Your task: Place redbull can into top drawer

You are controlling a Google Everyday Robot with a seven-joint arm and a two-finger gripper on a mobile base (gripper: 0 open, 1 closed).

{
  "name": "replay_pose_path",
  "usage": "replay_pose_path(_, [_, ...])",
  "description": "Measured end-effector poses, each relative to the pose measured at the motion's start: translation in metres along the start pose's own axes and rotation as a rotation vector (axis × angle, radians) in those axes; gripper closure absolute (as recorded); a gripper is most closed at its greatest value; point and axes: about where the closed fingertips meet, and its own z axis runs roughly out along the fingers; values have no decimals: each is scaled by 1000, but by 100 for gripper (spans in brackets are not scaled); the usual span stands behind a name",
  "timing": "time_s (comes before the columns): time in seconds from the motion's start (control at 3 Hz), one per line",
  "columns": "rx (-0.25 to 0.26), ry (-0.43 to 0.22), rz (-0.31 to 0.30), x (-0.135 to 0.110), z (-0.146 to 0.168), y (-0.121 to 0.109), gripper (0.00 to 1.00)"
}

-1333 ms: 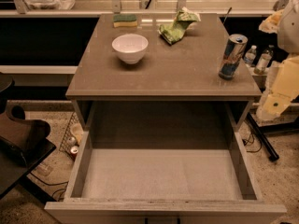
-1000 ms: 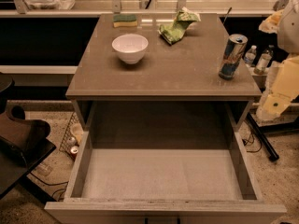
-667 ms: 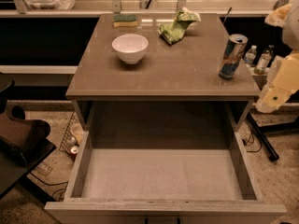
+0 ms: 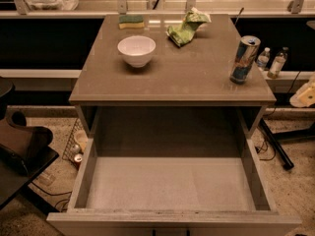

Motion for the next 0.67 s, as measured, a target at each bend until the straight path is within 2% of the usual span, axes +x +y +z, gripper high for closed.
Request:
replay_pose_path(0.33, [132, -200, 171, 20, 23, -28, 0])
replay_pose_path(0.67, [226, -336, 316, 17, 32, -43, 0])
